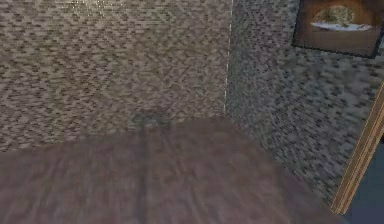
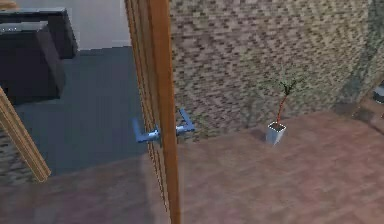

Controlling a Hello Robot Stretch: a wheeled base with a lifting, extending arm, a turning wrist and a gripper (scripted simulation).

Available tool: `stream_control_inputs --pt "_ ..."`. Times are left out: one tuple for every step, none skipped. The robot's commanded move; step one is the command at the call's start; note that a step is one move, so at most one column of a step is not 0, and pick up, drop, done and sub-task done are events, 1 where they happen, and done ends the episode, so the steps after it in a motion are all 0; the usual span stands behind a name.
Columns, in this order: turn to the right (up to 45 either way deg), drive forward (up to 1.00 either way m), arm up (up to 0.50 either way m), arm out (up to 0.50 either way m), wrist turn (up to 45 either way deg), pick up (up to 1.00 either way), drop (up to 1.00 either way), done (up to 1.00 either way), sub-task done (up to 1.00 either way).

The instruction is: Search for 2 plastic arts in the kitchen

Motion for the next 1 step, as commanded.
stream_control_inputs --pt "39.0 0.00 0.00 0.00 0.0 0.00 0.00 0.00 0.00"
